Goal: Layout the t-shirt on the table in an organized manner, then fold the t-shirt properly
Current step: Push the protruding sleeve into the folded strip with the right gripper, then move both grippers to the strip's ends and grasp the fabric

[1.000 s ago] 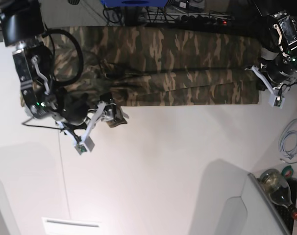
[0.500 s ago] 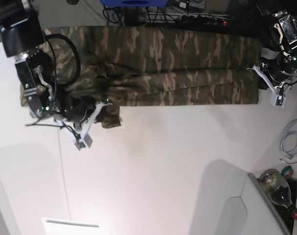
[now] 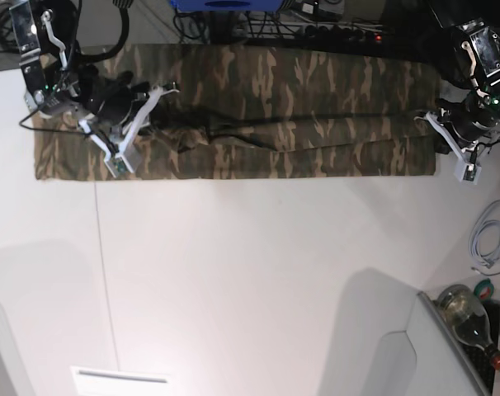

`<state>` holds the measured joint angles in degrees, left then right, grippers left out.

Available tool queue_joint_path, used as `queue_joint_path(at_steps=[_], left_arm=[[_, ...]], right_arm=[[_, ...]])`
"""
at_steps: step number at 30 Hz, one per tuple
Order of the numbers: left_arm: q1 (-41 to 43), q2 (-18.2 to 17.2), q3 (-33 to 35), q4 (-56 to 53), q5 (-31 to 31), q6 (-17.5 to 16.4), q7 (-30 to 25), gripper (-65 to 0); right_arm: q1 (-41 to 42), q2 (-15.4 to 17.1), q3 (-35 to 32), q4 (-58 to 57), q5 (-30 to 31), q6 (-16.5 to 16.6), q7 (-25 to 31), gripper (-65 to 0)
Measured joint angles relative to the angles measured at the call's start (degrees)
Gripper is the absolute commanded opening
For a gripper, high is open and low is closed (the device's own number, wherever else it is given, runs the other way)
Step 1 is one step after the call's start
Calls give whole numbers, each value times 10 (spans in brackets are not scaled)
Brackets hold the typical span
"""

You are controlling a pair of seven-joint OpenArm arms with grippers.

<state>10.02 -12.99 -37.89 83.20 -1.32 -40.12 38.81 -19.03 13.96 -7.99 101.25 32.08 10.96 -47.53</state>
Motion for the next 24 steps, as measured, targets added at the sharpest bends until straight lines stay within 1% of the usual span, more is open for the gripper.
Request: queue_joint_path(at_steps=[7,9,13,15,16,18,19,21,22,23,24], left_arm=[[0,1,5,0,0,0,0,-650],[5,-2,25,0,0,4,0,-650],[5,1,31,0,-1,-2,0,-650],[5,0,31,0,-1,-2,0,-650],[5,-1,31,0,0,-2,0,-650],[5,0,32,0,0,-2,0,-650],[5,0,33,0,0,-2,0,-650],[5,3,39,0,0,-2,0,-650],[5,2,53,0,0,0,0,-650],[6,1,69,0,0,4,0,-650],[6,2,84,0,0,4,0,-650]], right_arm=[[-40,0,0,0,0,0,3,-633],[-42,0,0,0,0,0,3,-587],[-64,-2,2,15,2,0,-7,-461],[-83,-2,2,37,0,-1,-42,-429],[-91,-3,7,50,5,-1,-50,-426],[-109,-9,37,85,7,-1,-44,-426],[-113,-12,57,96,7,-1,-30,-426],[-113,-28,119,104,2,-1,0,-428],[-111,-34,150,105,3,-1,10,-428],[-107,-36,174,105,-1,-1,14,-428],[-95,-37,198,99,-3,-1,0,-429]])
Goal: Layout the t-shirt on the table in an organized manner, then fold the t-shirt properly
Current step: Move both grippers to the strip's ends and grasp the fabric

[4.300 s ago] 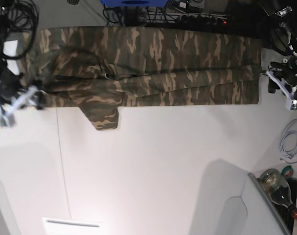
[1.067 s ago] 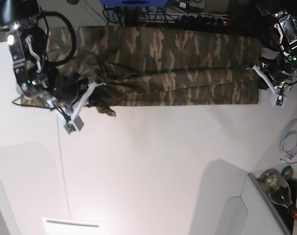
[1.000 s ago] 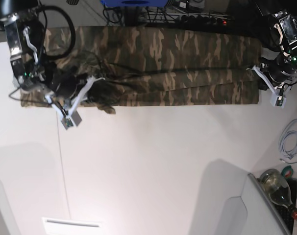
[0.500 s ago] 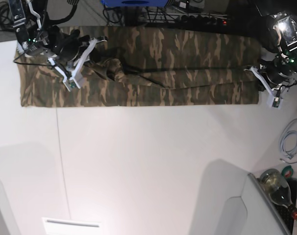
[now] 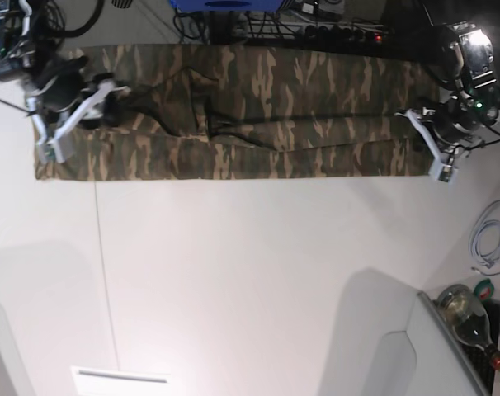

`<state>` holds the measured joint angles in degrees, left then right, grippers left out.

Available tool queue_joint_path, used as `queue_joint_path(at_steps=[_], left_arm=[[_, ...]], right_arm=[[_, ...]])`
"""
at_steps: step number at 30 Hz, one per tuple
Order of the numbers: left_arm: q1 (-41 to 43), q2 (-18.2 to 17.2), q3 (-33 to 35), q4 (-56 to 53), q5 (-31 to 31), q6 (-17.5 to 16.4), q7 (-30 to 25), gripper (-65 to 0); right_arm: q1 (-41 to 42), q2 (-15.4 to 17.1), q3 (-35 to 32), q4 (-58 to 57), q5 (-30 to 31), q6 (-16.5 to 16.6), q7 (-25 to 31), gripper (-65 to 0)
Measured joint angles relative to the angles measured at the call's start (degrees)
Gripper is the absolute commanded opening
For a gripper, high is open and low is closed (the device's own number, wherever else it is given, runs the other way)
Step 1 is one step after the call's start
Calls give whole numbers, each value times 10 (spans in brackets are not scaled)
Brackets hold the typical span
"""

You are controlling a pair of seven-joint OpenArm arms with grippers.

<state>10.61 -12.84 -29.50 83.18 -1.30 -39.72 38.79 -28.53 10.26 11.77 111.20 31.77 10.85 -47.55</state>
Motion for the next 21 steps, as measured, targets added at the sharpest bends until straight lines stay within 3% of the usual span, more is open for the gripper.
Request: queue_joint_path(at_steps=[2,6,10,13,17,21], left_arm=[[4,3,22,0,-4,-2,-3,-650],[12,1,37,-3,0,-4,2,-650],[-20,0,34,-82,-3,3,-11,-650],[-59,-10,29,-154,-21,-9,-41,-650],[-87,-12,30,-224,-35,-6,-131,-650],[-127,-9,31,-268,-41,5,-139,-650]], right_arm=[[33,0,32,-35,-1,1,8,-449],[121,12,80,-172,1,6,15,-644],[200,42,52,-341,-42,1,72,-633],[229,40,25,-412,-70,3,110,-636],[292,43,19,-491,-112,12,159,-636],[342,45,19,-571,-152,20,226,-636]])
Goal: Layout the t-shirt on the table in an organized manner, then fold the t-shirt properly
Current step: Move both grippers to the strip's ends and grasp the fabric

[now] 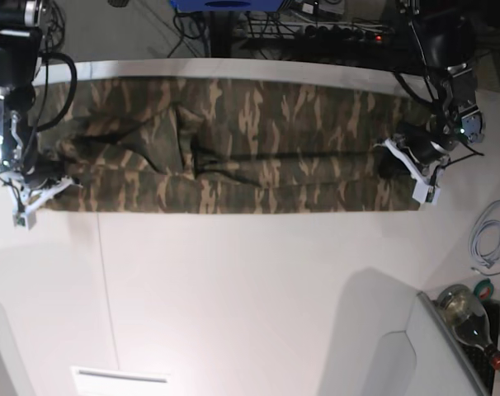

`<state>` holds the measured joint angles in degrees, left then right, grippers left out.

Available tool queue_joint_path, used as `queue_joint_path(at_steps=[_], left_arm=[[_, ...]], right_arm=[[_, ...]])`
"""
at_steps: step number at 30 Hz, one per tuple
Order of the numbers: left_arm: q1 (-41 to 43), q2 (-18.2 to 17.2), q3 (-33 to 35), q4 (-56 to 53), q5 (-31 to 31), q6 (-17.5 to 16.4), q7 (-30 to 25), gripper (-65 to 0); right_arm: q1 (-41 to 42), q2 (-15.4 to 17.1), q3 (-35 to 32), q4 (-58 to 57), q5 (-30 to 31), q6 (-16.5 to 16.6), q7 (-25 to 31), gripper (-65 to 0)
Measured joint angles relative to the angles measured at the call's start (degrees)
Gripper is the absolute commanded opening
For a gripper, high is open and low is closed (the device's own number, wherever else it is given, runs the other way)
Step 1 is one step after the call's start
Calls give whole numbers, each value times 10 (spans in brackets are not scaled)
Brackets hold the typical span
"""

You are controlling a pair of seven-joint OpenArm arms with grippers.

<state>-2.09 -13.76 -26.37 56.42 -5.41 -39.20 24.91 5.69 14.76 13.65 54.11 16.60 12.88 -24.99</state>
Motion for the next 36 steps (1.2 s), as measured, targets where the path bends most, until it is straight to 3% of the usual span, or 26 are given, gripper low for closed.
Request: queue_joint_path(at_steps=[3,7,10,15,17,23,27,29,30,36], left_arm=[[-16,6,2,-2,8,13,11,-650],[-14,9,2,28,20,16,35,-650],[1,13,-6,86,30,26,108,-650],[41,10,-96,190,34,16,135,-650],[51,3,-127,196,-20,-5,134,-650],[78,-34,-182,136,-107,-1,136,-642],[78,-34,-187,126,-159,-3,113,-201],[85,-34,-186,125,-196,-5,100,-39],[91,-36,-185,123,-215,-5,92,-3],[62,-37,-154,36,-230,-1,92,0]], right_arm=[[35,0,0,-33,-34,-1,-1,-636],[23,-3,-1,2,-41,-6,-15,-636],[1,-4,1,64,-52,17,-40,-636],[-79,-3,5,240,-49,27,-33,-636],[-119,-20,5,305,-50,27,-34,-636],[-226,-69,3,430,-49,30,-37,-635],[-254,-98,-3,438,-47,31,-38,-635],[-261,-99,-4,435,-47,32,-38,-635],[-262,-99,-2,430,-49,32,-37,-635],[-260,-99,-3,426,-49,32,-37,-635]])
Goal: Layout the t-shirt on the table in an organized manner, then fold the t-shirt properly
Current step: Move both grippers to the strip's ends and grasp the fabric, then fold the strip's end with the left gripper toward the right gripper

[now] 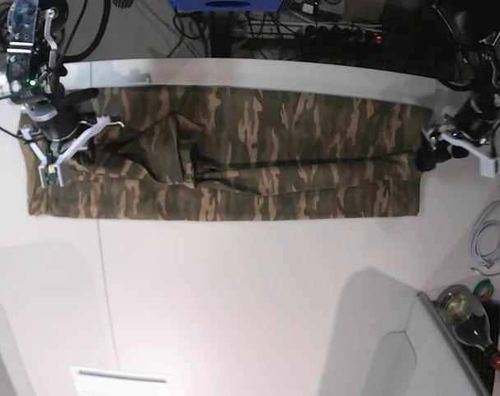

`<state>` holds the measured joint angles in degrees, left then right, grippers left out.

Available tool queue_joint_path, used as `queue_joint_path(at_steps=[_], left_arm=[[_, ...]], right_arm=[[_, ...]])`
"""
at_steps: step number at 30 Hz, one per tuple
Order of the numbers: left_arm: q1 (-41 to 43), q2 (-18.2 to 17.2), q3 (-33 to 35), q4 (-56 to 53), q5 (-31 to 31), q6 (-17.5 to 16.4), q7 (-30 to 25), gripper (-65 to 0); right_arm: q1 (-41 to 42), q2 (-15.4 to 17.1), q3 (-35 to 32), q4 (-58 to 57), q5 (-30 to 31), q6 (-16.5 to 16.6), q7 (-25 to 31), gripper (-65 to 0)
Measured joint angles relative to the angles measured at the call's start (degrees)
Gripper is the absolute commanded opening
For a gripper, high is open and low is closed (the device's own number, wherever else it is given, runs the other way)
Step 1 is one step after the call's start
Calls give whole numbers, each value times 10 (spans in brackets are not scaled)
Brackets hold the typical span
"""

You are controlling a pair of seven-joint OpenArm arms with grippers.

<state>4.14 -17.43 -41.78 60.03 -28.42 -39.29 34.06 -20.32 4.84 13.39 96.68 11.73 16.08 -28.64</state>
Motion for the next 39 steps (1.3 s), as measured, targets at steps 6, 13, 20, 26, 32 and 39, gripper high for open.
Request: queue_joint_path(at_steps=[6,13,20,26,32,39], left_arm=[[-21,-4,52,-61,-4,0,-64,-3],[-29,-5,100,-120,-30,-13,-115,-230],[-30,-9,100,-128,-16,-11,-94,-650],[-50,-40,101,-132,-3,-3,-79,-650],[-2,-55,103,15,-1,2,-77,-650],[80,-38,206,195,-3,37,-73,-650]], right_arm=[[-4,2,0,0,0,0,0,-635],[-7,0,4,0,0,0,0,-635],[-7,0,4,0,0,0,0,-635],[-7,0,3,0,0,0,0,-635],[-7,-1,4,0,0,0,0,-635],[-7,-2,3,0,0,0,0,-635]])
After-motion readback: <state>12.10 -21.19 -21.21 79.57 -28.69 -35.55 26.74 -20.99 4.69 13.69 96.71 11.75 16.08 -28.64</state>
